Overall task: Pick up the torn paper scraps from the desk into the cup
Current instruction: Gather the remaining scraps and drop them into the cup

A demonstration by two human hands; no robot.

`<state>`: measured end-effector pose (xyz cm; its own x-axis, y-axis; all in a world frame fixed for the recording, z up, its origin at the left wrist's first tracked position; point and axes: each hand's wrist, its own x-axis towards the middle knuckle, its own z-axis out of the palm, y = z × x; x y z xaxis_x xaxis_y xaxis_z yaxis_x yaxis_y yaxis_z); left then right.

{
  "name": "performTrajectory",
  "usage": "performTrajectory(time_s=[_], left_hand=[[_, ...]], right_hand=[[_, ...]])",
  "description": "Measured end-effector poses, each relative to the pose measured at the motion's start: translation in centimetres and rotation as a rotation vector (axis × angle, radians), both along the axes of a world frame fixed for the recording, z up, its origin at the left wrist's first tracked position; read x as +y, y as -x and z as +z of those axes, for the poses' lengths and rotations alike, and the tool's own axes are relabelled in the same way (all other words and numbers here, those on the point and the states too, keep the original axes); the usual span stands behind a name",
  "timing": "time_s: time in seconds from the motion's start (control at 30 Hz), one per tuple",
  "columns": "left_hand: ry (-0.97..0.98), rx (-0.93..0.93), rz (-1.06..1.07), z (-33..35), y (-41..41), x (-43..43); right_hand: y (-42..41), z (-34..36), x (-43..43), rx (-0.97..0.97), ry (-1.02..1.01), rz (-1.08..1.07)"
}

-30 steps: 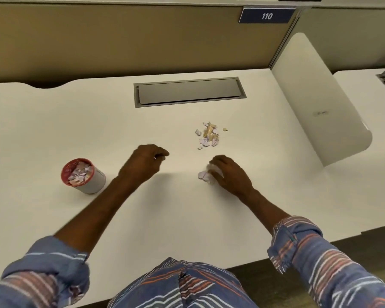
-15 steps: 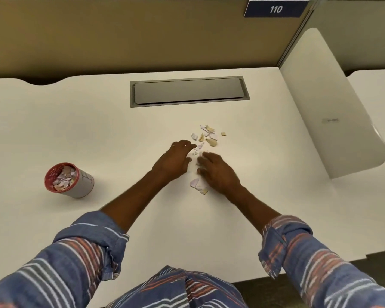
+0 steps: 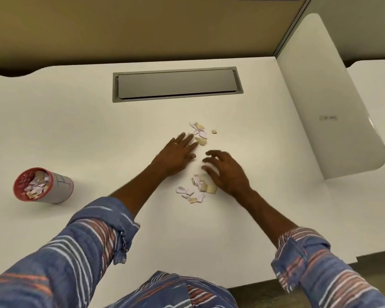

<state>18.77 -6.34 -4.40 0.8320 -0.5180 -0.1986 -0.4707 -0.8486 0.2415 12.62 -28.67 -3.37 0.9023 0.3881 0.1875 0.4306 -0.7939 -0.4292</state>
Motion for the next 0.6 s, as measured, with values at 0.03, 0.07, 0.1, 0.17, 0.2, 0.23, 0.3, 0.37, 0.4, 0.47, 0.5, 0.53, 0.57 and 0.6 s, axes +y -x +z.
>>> performTrajectory(time_s=[0.03, 0.07, 0.1, 0.17, 0.2, 0.23, 0.3, 0.37, 0.4, 0.47, 0.5, 0.53, 0.57, 0.6], left_hand=[[0.031, -0.004, 0.007, -0.2, 0.7, 0.6], [0.065, -0.008, 0.017, -0.2, 1.6, 1.2], [0.092, -0.010, 0.032, -0.3, 2.6, 1.8], [0.118, -0.020, 0.060, -0.3, 4.8, 3.0], [0.123, -0.021, 0.069, -0.4, 6.0, 3.5], [0.127, -0.019, 0.076, -0.5, 7.0, 4.1], [0.142, -0.017, 0.092, -0.8, 9.0, 5.1], [0.171, -0.028, 0.111, -1.1, 10.4, 5.6], [0.196, -0.028, 0.126, -1.2, 10.8, 5.7], [0.275, -0.030, 0.180, -1.2, 11.3, 5.8], [0.319, -0.040, 0.217, -1.2, 11.4, 5.9], [0.357, -0.050, 0.257, -1.1, 11.4, 5.9], [0.385, -0.057, 0.296, -0.9, 11.1, 5.9], [0.405, -0.065, 0.331, -0.7, 10.7, 5.8]], right_hand=[[-1.3, 0.1, -0.2, 0.006, 0.003, -0.030], [-2.7, 0.0, -0.3, 0.031, 0.016, -0.049], [-4.1, -0.1, -0.3, 0.074, 0.031, -0.059], [-6.4, -0.5, 0.1, 0.181, 0.058, -0.073], [-7.3, -0.8, 0.5, 0.222, 0.083, -0.077], [-8.1, -1.1, 1.1, 0.244, 0.123, -0.076], [-9.0, -1.6, 2.4, 0.261, 0.208, -0.054], [-9.0, -1.9, 3.9, 0.268, 0.239, -0.002], [-8.7, -2.0, 4.7, 0.266, 0.233, 0.036], [-7.6, -2.3, 5.8, 0.232, 0.230, 0.129], [-6.9, -2.4, 6.2, 0.209, 0.233, 0.180], [-6.2, -2.5, 6.4, 0.195, 0.227, 0.231], [-5.4, -2.6, 6.5, 0.191, 0.208, 0.282], [-4.6, -2.7, 6.4, 0.190, 0.179, 0.331]])
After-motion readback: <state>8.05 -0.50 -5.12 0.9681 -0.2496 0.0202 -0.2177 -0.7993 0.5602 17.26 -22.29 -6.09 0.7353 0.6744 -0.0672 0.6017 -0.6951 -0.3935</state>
